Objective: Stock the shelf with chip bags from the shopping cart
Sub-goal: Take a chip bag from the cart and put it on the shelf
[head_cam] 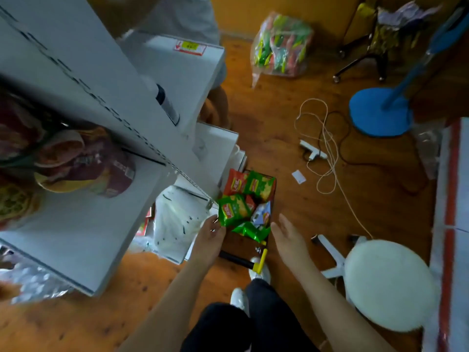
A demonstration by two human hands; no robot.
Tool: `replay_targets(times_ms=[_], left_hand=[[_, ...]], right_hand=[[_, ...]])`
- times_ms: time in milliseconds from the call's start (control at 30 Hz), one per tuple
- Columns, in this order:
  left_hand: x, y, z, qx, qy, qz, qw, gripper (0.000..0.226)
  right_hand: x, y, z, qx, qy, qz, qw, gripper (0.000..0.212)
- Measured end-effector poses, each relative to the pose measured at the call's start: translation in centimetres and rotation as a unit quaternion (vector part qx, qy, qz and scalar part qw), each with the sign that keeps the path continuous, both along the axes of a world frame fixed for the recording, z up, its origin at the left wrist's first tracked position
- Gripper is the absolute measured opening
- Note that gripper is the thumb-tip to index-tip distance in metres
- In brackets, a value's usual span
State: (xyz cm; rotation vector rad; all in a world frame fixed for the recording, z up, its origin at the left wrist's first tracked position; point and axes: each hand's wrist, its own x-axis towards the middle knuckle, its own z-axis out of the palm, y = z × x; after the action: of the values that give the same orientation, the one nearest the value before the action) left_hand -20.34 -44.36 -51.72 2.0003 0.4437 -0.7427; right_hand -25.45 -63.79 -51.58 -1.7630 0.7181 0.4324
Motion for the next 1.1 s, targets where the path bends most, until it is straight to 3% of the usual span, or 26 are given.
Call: replay_targets(times_ms=[167, 267, 433, 567, 667, 800, 1000, 1100], left_hand=[[3.3, 0.3, -6.9, 0.059, 0.045, 0.013, 0.997, 0.047], [5.1, 0.7, -11.9, 0.115, 0.057, -0.026, 0.991, 0.054], [7.2, 0.7, -20.1, 0.161, 0.037, -0.089, 0.982, 0.075], [7.8, 0.3, -25.5, 0.139, 0.01, -0.052, 0.989, 0.077], [7.8, 0.2, -27.8, 0.147, 0.017, -0.04, 0.988, 0.057], [7.7, 0.4, -28.6, 0.121, 0.033, -0.013, 0.992, 0.031], [8.7, 1.8, -26.1, 0.062, 0.015, 0.025, 0.998, 0.014], [9.7, 2.8, -24.4, 0.046, -0.014, 0.04, 0.998, 0.009]], right_hand=[[2.3, 0.2, -7.1, -0.057, 0.05, 0.11, 0.991, 0.064], [3.1, 1.4, -12.5, -0.092, 0.055, 0.173, 0.979, 0.066], [4.2, 3.7, -21.4, -0.203, 0.024, 0.294, 0.934, 0.077], [3.9, 5.1, -27.0, -0.265, 0.022, 0.363, 0.893, 0.083], [3.4, 5.7, -29.1, -0.292, 0.026, 0.35, 0.89, 0.073], [4.1, 5.3, -29.2, -0.276, -0.008, 0.263, 0.924, 0.048], [6.6, 3.3, -24.0, -0.163, 0.01, 0.167, 0.972, 0.04], [8.5, 1.6, -21.7, -0.057, 0.032, 0.127, 0.99, 0.02]])
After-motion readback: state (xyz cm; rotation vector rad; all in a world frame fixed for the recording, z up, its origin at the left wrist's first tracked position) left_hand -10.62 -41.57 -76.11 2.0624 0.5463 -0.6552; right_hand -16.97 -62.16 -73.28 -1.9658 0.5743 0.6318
